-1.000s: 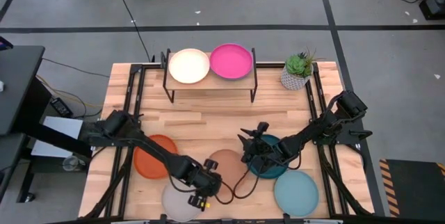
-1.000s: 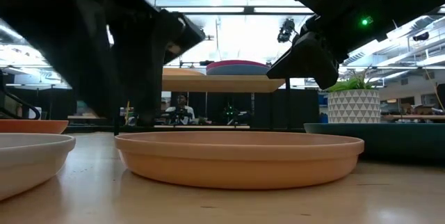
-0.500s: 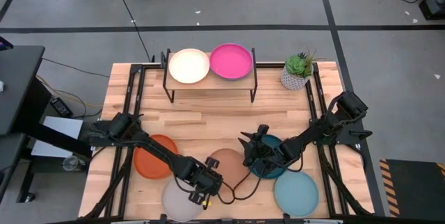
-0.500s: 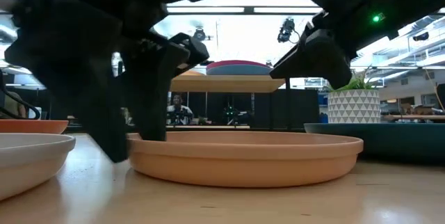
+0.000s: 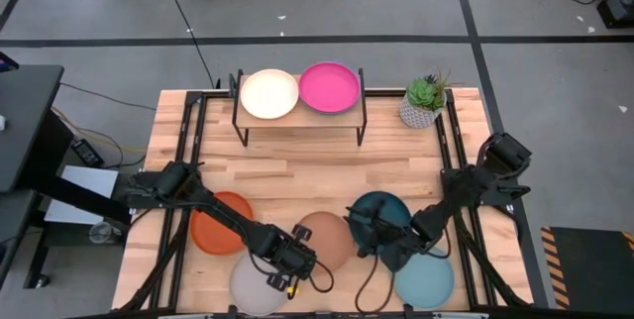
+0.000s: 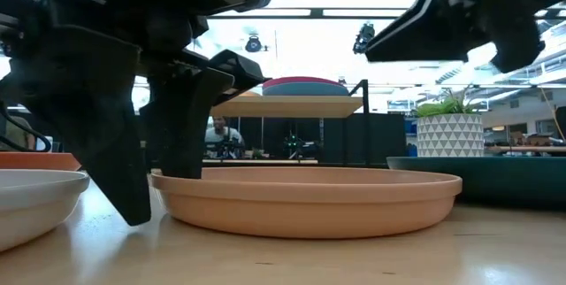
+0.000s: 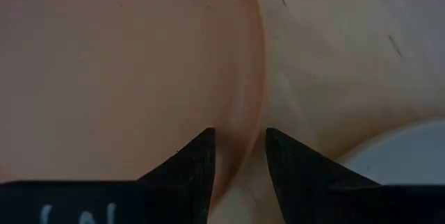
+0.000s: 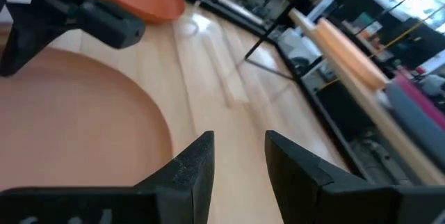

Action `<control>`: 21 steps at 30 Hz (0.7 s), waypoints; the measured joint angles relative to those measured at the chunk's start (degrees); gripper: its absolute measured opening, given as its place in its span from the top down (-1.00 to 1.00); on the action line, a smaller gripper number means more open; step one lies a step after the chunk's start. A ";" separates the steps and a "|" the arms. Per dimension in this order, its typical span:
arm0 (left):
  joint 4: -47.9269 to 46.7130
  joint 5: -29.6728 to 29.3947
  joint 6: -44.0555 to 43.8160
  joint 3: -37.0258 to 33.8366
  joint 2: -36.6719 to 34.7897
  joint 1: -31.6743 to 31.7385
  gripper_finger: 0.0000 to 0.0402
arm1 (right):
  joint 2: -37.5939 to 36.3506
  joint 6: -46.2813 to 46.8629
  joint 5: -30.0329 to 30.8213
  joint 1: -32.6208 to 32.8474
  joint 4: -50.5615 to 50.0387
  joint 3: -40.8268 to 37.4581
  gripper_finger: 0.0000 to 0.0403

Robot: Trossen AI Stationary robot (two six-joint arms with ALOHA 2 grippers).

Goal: Place and stack plates onto a shelf
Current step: Stack the brown plate on top of the white plate on the shelf

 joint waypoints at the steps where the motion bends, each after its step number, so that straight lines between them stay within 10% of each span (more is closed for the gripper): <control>1: -0.01 0.00 0.00 0.00 0.00 0.00 0.39 | -0.01 0.00 1.09 0.60 0.03 0.00 0.33; 9: 0.01 1.06 2.38 0.09 -0.41 0.02 0.92 | -0.01 0.37 4.72 2.52 -0.55 0.00 0.33; 21: -28.96 -10.17 1.92 16.12 -10.35 0.64 0.93 | -0.01 2.70 5.03 2.48 -1.97 0.00 0.33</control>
